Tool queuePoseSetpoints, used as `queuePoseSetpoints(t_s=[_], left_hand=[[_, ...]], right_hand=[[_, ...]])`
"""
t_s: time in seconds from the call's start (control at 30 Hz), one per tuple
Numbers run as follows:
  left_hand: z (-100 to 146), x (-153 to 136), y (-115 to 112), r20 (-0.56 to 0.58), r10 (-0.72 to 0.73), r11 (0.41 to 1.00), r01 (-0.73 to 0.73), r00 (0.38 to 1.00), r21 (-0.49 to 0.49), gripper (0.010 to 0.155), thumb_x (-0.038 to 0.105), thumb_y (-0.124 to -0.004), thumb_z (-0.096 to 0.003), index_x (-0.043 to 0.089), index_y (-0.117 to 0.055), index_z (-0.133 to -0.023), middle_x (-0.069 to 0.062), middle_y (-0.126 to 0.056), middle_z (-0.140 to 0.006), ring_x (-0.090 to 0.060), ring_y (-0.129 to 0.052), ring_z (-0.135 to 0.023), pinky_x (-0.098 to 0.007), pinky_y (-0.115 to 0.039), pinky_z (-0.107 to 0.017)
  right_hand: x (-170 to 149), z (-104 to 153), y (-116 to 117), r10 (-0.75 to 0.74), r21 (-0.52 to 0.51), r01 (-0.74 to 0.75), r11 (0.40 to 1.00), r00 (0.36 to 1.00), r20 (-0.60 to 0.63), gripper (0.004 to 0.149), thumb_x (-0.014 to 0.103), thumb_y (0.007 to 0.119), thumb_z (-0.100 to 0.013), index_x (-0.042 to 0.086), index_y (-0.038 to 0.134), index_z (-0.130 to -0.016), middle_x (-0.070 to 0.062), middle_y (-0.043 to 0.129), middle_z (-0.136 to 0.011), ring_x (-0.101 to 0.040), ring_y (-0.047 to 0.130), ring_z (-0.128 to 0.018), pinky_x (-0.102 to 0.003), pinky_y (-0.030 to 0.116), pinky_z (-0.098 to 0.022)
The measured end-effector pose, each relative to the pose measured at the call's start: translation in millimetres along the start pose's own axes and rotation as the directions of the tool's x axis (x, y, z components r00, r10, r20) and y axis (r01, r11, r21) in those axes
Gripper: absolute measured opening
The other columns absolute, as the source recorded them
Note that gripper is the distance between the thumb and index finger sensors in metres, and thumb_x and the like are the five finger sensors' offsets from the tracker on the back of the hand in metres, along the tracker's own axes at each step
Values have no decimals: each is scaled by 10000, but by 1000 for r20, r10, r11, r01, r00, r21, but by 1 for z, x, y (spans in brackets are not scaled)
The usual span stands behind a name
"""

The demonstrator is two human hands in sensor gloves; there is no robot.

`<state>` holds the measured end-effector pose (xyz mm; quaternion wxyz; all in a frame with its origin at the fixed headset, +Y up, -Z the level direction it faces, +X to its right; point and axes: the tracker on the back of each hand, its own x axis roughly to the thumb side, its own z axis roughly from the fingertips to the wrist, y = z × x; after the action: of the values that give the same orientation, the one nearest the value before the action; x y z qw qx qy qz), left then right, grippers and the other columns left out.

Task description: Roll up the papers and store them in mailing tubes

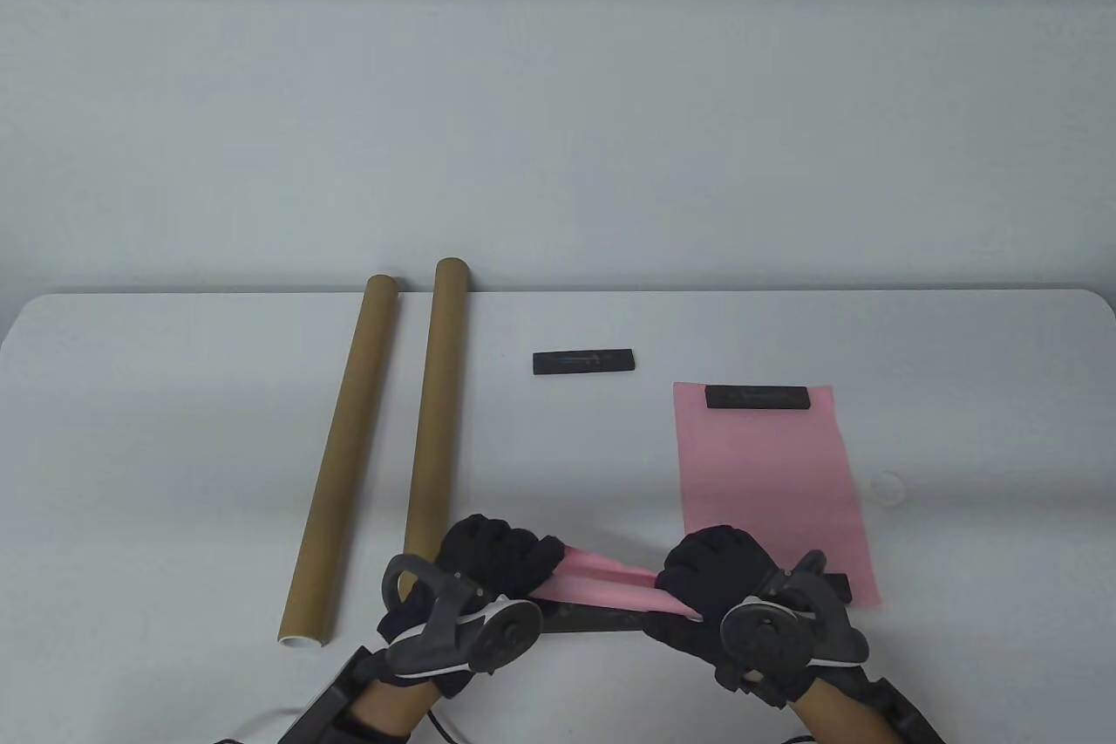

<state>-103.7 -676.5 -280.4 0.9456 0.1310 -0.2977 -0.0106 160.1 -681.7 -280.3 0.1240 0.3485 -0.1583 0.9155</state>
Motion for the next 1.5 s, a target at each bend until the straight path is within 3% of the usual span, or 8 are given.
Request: queuePoseSetpoints(t_s=[0.17,0.33,0.5,0.67,0.97,1.17,1.37,1.5], left_hand=[[-1,-4,-4,-22,32,999,-32,999,-36,605,662,-781,-328,338,-827,-837,98,-991,-650,-127,-1047,-577,-423,-810,-623],[-1,-1,-4,-17,-1,1000,1,1000,-26,651,623,-810,-346,343,-731,-929,62,-898,-845,-176,-980,-748,-451,-760,-665],[-1,1,-1,-6,-8,1000,8,1000,-4,610,607,-825,-349,353,-755,-899,69,-906,-829,-172,-983,-740,-453,-760,-665],[-1,-2,-3,-23,26,998,-27,999,-51,542,632,-797,-350,380,-814,-829,71,-924,-813,-174,-993,-731,-452,-763,-667],[-1,-1,-2,-20,2,1000,-2,1000,-21,585,607,-830,-350,383,-749,-884,19,-793,-961,-229,-892,-864,-490,-700,-703],[-1,-3,-5,-27,9,999,-10,1000,-44,535,646,-797,-340,366,-845,-793,22,-815,-957,-236,-904,-865,-489,-707,-703],[-1,-2,-4,-19,6,1000,-7,1000,-18,686,611,-829,-345,352,-667,-959,-1,-745,-1013,-235,-880,-883,-491,-698,-707],[-1,0,-2,-14,10,1000,-10,1000,-5,528,592,-837,-356,367,-796,-832,17,-786,-981,-225,-903,-865,-489,-709,-701]], right_hand=[[3,0,0,60,-15,-59,998,998,8,653,504,887,-432,127,766,-952,-162,769,-1005,-502,777,-933,-688,680,-641],[4,0,0,37,-14,-37,999,999,16,538,527,856,-444,149,888,-825,-135,869,-929,-465,851,-890,-679,700,-637],[1,-1,0,-14,3,14,1000,1000,4,573,609,792,-435,139,966,-711,-124,965,-814,-445,941,-793,-660,747,-604],[3,-1,2,34,27,-34,999,999,13,737,513,873,-435,92,686,-1010,-195,686,-1055,-523,738,-947,-702,653,-649],[0,-1,2,-33,11,33,999,999,3,574,606,776,-440,137,975,-706,-122,969,-817,-443,945,-797,-670,738,-609],[2,-1,3,8,29,-8,1000,1000,16,744,562,869,-423,114,729,-1000,-172,744,-1033,-514,772,-936,-704,659,-647],[3,-2,0,11,29,-12,1000,1000,13,547,569,824,-443,150,938,-775,-116,946,-849,-444,920,-832,-676,720,-622],[-2,0,0,-68,33,67,997,998,2,637,634,771,-428,127,954,-768,-143,958,-830,-458,932,-802,-677,732,-606]])
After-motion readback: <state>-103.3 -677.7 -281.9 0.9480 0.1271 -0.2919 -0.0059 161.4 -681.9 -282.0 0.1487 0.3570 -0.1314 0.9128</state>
